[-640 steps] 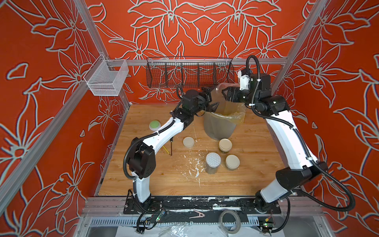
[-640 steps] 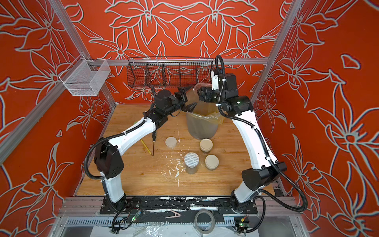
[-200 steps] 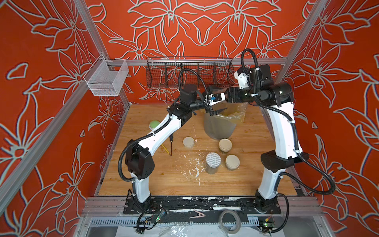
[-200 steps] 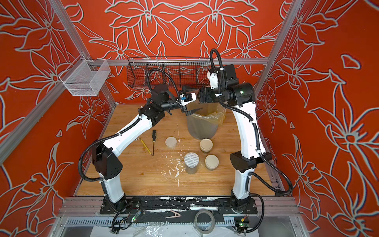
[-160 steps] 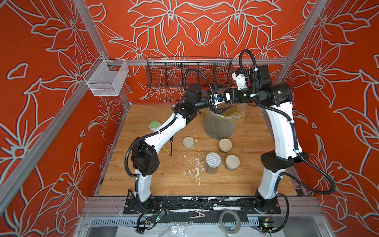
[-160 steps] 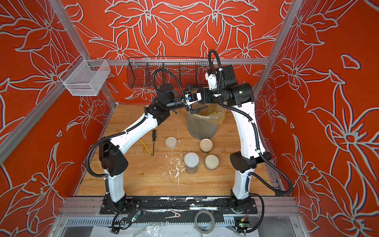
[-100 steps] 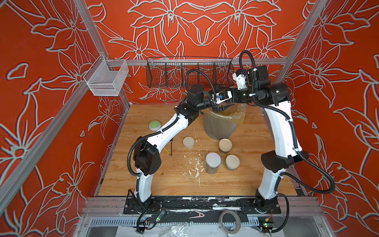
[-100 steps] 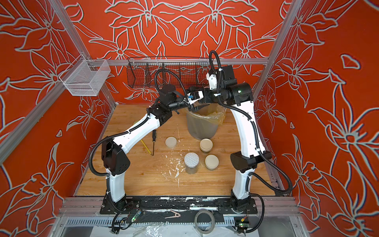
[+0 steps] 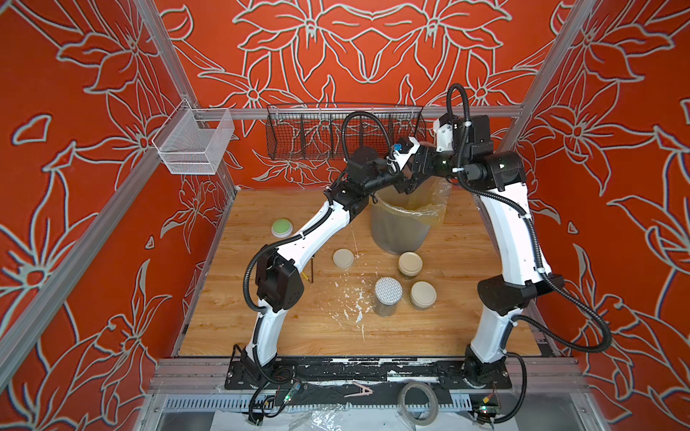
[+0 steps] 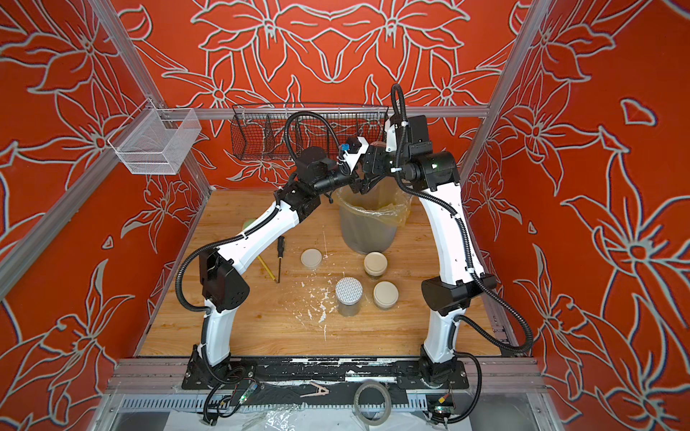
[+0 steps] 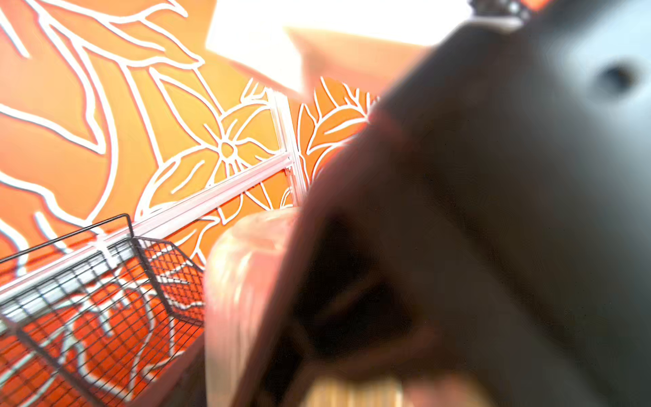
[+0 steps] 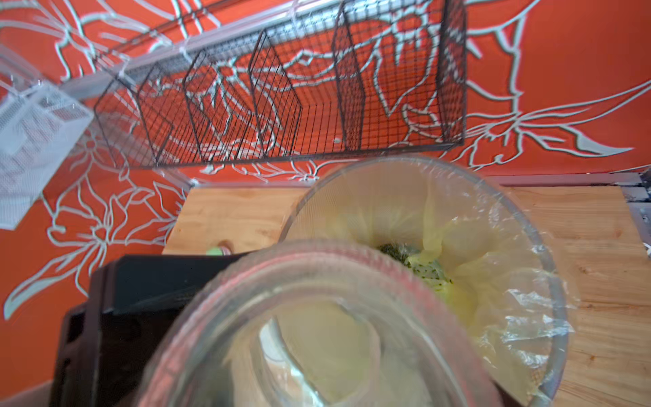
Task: Empty moldy tea leaves from jars
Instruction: Pour the moldy tea leaves from the jar into the trash bin.
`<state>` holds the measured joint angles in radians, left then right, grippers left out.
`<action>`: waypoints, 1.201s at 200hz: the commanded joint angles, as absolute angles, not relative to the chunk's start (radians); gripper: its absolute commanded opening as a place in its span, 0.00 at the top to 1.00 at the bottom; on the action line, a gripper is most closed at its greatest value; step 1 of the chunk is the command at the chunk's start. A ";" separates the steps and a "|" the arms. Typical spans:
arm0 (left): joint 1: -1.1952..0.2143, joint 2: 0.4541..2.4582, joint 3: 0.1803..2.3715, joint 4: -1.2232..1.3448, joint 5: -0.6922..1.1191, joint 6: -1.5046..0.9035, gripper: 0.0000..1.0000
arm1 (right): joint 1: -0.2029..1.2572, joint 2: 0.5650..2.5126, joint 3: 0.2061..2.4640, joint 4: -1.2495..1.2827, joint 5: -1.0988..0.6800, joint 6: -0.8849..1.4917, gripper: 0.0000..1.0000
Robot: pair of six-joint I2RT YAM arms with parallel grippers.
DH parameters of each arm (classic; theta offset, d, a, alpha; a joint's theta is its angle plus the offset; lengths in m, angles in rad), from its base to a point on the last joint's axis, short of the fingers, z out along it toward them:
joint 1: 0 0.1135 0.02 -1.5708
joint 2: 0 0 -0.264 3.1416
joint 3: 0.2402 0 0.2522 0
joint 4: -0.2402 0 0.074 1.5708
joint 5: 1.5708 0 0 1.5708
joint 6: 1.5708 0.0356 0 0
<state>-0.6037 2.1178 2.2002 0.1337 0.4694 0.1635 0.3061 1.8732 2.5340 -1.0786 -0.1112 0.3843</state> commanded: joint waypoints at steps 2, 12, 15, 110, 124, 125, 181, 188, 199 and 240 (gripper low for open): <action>-0.597 2.125 2.266 0.047 0.315 -0.088 0.07 | 0.330 1.867 2.600 -1.021 0.014 0.305 1.00; -0.597 2.121 2.257 0.039 0.321 -0.060 0.03 | 0.330 1.878 2.626 -1.033 0.039 0.286 1.00; -0.597 2.120 2.253 0.036 0.324 -0.051 0.03 | 0.329 1.879 2.630 -1.035 0.045 0.283 1.00; -0.597 1.896 1.958 -0.068 0.295 0.237 0.03 | 0.313 1.904 2.620 -1.048 0.164 0.204 1.00; -0.597 1.836 1.879 -0.035 0.294 0.216 0.03 | 0.324 1.924 2.565 -1.055 0.158 0.177 1.00; -0.597 1.831 1.871 -0.031 0.294 0.214 0.03 | 0.328 1.929 2.563 -1.056 0.168 0.171 1.00; -0.597 1.642 1.674 0.048 0.259 0.095 0.03 | 0.381 2.060 2.707 -1.189 0.248 0.090 1.00; -0.597 1.630 1.666 0.045 0.253 0.078 0.03 | 0.421 2.054 2.675 -1.161 0.396 0.014 1.00; -0.595 1.614 1.661 0.031 0.245 0.049 0.03 | 0.442 2.066 2.675 -1.171 0.469 -0.034 1.00; -0.568 1.621 1.743 -0.091 0.218 -0.195 0.03 | 0.349 2.024 2.625 -1.176 0.193 0.145 1.00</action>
<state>-0.5922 1.6188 1.6894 -0.0200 0.2348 -0.0109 0.3706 2.1002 2.6675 -1.2434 0.1516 0.1181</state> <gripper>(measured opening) 0.972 0.847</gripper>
